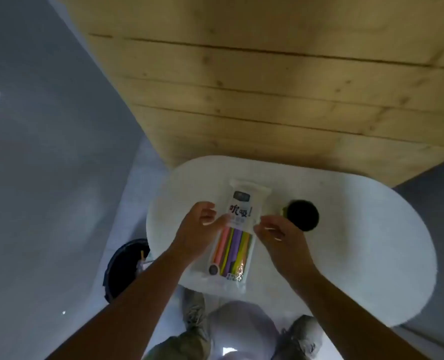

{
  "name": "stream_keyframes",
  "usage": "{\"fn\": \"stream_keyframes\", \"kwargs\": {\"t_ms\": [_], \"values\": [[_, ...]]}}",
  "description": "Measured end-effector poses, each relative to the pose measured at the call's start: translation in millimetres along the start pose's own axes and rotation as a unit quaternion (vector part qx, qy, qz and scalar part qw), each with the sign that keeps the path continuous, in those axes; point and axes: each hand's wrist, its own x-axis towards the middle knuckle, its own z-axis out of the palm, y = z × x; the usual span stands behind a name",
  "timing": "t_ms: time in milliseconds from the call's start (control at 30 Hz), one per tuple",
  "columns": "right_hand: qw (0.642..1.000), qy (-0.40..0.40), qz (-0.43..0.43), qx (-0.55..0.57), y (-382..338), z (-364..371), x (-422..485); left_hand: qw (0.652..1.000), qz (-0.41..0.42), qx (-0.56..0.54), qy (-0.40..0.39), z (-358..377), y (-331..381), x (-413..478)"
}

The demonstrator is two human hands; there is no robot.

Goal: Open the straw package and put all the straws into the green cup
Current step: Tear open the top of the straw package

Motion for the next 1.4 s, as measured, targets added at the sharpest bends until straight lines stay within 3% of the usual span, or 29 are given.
{"fn": "stream_keyframes", "kwargs": {"t_ms": [200,667,900,1133,1333,1400], "values": [[0.999,0.027,0.006,0.029,72,44,38,0.998,-0.011,-0.046,0.046,36,-58,50],[0.975,0.062,-0.117,0.179,120,72,79,0.984,0.104,-0.143,-0.006,47,-77,87],[0.966,0.054,-0.164,0.194,81,67,70,0.961,0.169,-0.215,-0.027,41,-57,74],[0.933,0.04,-0.301,0.193,25,9,6,0.938,0.305,-0.161,-0.033,38,-16,-5],[0.903,0.055,-0.391,0.171,12,-36,-51,0.925,0.358,-0.124,0.003,50,4,-53],[0.89,0.098,-0.415,0.158,22,-41,-61,0.928,0.353,-0.103,0.061,59,4,-62]]}}
